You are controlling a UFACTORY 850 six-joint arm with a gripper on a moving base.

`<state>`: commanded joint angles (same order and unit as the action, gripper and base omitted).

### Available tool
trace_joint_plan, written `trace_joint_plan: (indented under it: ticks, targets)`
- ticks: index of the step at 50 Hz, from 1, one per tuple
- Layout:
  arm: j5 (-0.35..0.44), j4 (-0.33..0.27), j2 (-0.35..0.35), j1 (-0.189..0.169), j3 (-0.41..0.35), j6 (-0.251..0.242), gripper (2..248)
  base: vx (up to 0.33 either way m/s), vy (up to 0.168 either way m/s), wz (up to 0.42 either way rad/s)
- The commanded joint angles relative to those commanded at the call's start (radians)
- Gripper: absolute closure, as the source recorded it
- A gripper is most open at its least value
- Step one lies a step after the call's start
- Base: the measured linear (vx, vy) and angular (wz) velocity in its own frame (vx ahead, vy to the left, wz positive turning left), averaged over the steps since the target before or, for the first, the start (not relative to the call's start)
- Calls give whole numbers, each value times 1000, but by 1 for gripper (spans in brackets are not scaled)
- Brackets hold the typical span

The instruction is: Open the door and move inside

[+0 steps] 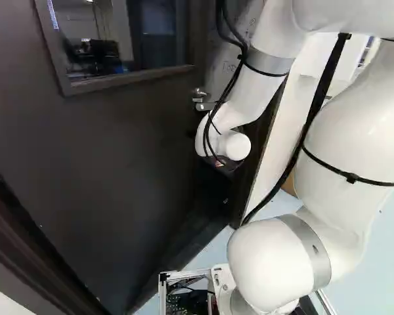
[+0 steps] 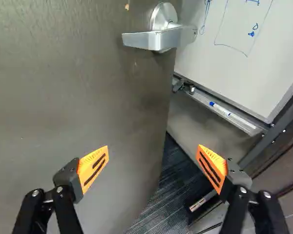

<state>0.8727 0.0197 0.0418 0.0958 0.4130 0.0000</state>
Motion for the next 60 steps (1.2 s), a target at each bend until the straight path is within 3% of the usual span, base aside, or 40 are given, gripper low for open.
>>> trace_joint_plan:
  ticks: [60]
  targets:
    - [0, -87, 134, 66, 145, 0, 3, 0, 0, 0]
